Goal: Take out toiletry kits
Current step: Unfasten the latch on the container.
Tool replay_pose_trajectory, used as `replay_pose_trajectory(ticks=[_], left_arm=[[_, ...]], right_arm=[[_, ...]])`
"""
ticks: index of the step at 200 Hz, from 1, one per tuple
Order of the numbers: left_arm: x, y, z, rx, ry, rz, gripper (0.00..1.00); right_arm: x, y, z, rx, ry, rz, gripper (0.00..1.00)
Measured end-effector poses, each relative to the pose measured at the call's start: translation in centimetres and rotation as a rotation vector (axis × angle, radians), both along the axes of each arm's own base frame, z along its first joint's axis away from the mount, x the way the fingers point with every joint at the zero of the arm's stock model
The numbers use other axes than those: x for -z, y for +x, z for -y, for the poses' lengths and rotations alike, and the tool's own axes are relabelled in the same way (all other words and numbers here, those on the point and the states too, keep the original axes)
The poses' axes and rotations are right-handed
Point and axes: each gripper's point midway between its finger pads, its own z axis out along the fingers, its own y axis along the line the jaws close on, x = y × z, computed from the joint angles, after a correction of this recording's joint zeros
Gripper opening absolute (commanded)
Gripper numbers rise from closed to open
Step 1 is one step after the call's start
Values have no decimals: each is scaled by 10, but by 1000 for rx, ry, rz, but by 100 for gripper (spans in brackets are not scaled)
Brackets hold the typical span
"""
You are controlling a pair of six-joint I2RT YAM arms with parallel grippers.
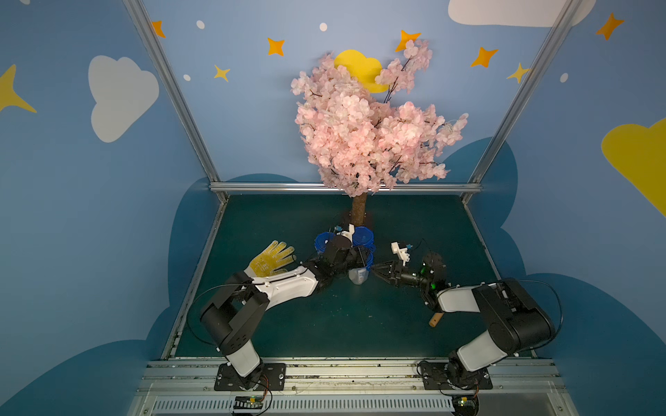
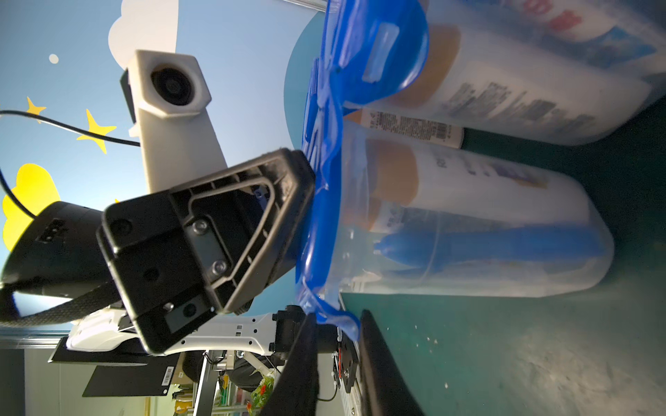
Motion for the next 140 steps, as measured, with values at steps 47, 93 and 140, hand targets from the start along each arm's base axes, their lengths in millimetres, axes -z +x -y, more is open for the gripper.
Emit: replay_pose_trajectory(ticks=[47,93,140], left_arm=[[0,0,-2,-19,-18,2,2],[0,-1,0,-24,-19,3,3],[-2,-1,1,-21,-7,3,2]], right_arm=[[-5,-3,2,20,-21,-18,20],[-45,-17,2,1,2,114,20],[-61,-11,14,59,-45,141,25]])
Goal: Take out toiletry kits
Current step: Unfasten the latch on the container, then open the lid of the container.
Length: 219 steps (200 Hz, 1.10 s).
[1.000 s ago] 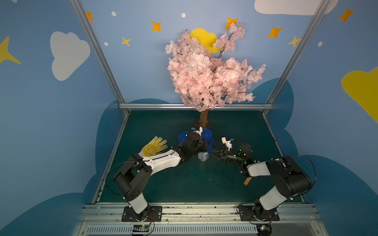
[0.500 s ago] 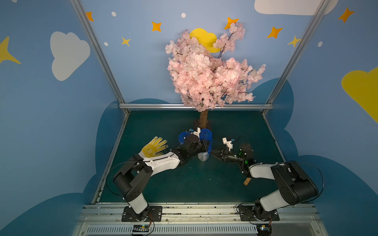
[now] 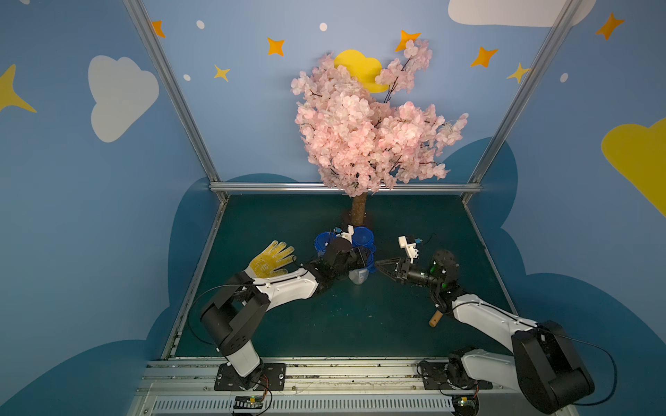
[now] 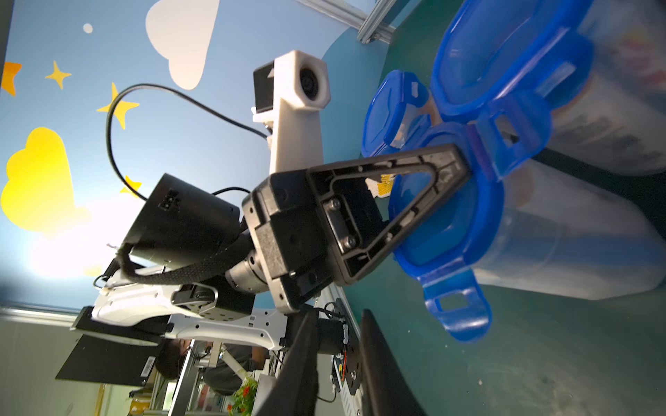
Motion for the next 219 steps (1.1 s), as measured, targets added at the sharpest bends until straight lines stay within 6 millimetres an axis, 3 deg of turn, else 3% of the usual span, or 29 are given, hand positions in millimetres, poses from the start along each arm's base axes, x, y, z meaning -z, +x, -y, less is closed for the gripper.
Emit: replay_pose_trajectory(ticks=[26,58,80,100,145,165,190,205,219], left_arm=[[-7,4,3,12,39,8,2],[-8,4,4,33,105,2,2],[-8,4,6,43,131,-4,2],[-8,4,6,46,141,-5,3],[-8,4,6,46,142,-4,2],[-8,4,6,46,142,-6,2],[-8,4,6,46,143,-6,2],[-8,4,6,46,142,-5,3],[-8,4,5,47,145,-4,2]], right_arm=[[-9,21,7,55,-83,6,32],[-14,52,18,111,-143,8,27],[6,73,21,112,-182,-58,28],[29,86,14,61,-200,-121,39],[61,88,-7,-47,-159,-216,46],[60,89,-13,-66,-142,-212,36],[52,91,-19,-83,-108,-179,8],[46,93,-21,-86,-89,-162,1],[46,93,-21,-89,-84,-163,0]])
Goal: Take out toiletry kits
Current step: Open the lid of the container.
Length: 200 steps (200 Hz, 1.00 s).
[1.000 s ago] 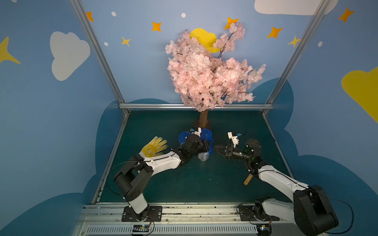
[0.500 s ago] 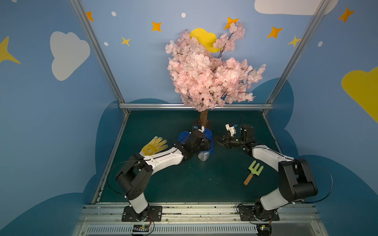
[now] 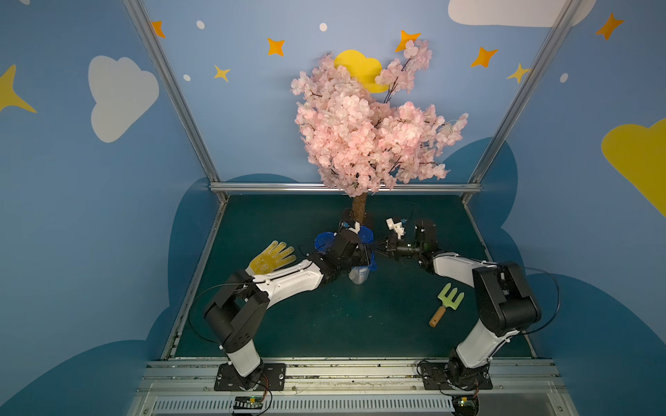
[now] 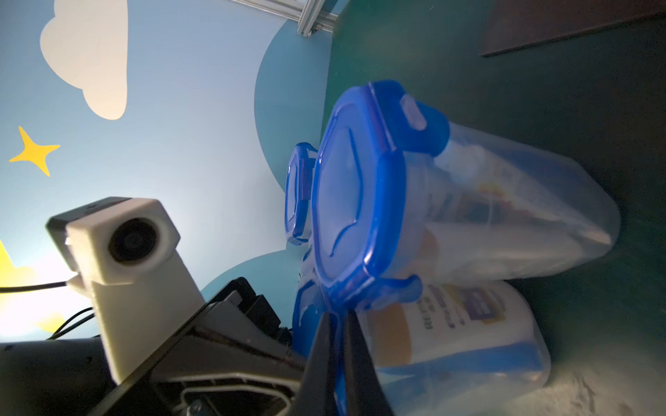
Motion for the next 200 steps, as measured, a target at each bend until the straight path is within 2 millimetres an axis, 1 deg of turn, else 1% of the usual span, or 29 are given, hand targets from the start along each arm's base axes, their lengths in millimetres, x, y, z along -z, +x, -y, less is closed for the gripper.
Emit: replay_pose_trajectory(ticks=[31,55,71,86,101,119,145,159,178,190,200], left_arm=[[-1,0,-1,3,9,2,2],[-4,-6,-7,9,34,-10,4],[-9,-13,-15,10,57,-22,14],[-15,-21,-26,10,80,-28,28],[-23,-30,-40,1,100,-33,38],[-43,-38,-60,-23,111,3,46],[-83,-48,-90,-84,97,99,48],[-99,-52,-108,-123,98,145,48],[-107,-56,-134,-186,123,180,55],[-107,-58,-150,-224,143,191,56],[-107,-59,-165,-260,165,199,57]], right_arm=[[0,0,0,-2,-1,5,0],[0,-3,-1,-8,-17,22,0],[-1,-3,1,1,-43,44,0],[-2,-3,2,8,-68,61,0],[-2,-3,4,12,-96,72,0],[-2,-3,6,10,-129,82,0],[-4,-4,8,2,-166,101,0],[-7,-7,7,-9,-177,111,0],[-13,-11,6,-23,-185,123,0],[-17,-14,5,-33,-184,135,0],[-25,-18,2,-44,-179,151,0]])
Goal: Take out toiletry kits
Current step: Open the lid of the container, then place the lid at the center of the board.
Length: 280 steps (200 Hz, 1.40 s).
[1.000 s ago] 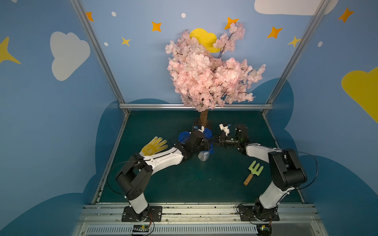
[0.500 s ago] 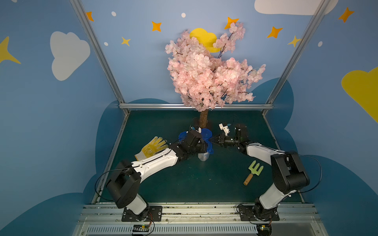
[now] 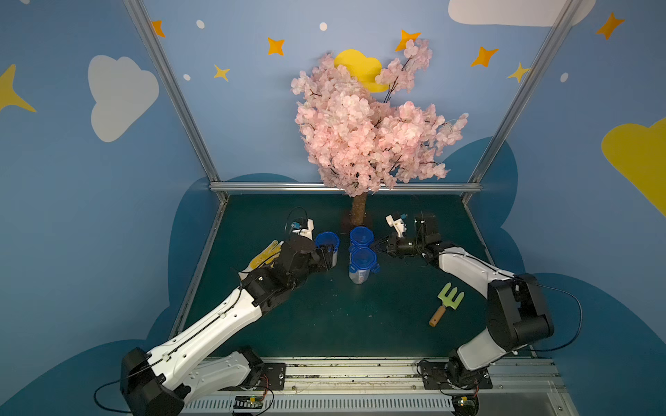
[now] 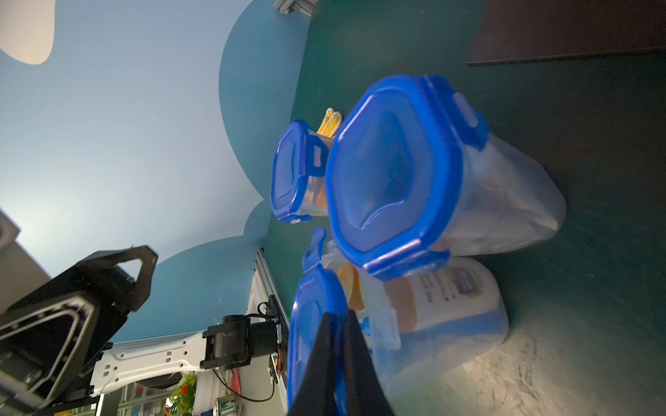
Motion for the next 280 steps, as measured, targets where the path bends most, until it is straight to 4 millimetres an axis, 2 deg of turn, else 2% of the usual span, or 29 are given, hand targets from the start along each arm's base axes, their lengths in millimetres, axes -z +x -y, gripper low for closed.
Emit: replay_pose_trajectory(ticks=[19,31,51,69,90,105,119,138,153,184,223,252,280], left_arm=[[1,-2,-23,-63,22,10,57],[0,-4,-33,-91,25,22,53],[-1,-5,-40,-107,30,33,51],[3,-2,-40,-109,44,24,51],[15,3,-37,-106,69,-9,66],[25,7,-35,-99,82,-35,77],[32,11,-33,-95,85,-57,86],[40,14,-32,-90,86,-84,99],[44,16,-32,-88,86,-95,99],[48,18,-32,-81,81,-110,99],[47,18,-31,-72,72,-114,99],[47,18,-30,-65,65,-115,99],[47,18,-28,-56,57,-117,99]], right_arm=[[-20,-7,-5,-27,18,37,0],[-39,-12,-9,-47,37,78,0],[-76,-21,-10,-67,60,160,0],[-105,-30,0,-39,33,240,0],[-126,-37,25,78,-71,351,0],[-129,-38,53,211,-183,427,0],[-117,-36,86,348,-328,451,0],[-83,-31,130,502,-550,411,0],[-48,-27,155,562,-706,349,0],[30,-21,182,565,-968,188,0],[94,-12,193,521,-1164,4,0],[118,8,181,479,-1210,-42,0],[134,11,167,449,-1208,-66,0]])
